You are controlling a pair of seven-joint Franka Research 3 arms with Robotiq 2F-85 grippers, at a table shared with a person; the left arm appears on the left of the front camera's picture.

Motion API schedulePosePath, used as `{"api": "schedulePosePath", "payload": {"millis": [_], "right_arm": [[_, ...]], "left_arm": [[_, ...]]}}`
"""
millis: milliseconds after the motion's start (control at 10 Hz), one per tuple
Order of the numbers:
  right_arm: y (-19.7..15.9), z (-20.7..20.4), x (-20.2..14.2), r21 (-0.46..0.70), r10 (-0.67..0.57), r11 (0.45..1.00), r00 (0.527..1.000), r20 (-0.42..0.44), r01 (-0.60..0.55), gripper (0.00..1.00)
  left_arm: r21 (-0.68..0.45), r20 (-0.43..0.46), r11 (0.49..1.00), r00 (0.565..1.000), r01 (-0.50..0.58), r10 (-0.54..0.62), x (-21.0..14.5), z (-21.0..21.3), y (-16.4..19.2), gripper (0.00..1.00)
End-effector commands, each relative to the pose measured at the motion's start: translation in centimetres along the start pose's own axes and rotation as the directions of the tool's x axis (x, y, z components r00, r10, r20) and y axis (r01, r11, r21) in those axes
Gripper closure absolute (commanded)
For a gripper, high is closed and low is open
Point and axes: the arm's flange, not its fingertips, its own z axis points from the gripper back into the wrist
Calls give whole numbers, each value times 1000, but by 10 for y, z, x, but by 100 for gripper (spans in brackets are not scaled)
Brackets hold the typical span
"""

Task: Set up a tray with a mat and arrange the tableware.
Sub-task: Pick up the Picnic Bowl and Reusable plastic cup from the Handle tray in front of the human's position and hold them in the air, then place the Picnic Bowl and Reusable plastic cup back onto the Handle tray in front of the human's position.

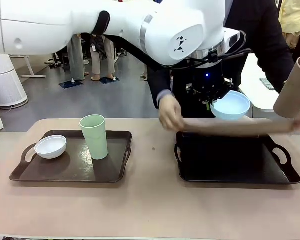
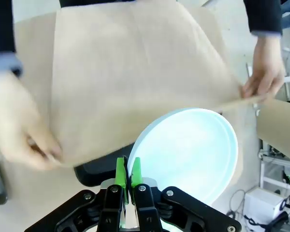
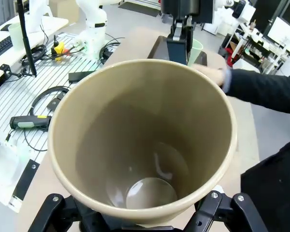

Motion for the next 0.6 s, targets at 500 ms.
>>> {"api": "schedulePosePath", "payload": {"millis": [500], "right_arm": [[-1, -1, -2, -4, 7, 1000, 1000, 9, -7, 75]], "left_arm": [[-4, 2, 1000, 1000, 2, -2, 1, -2, 1, 100]]}}
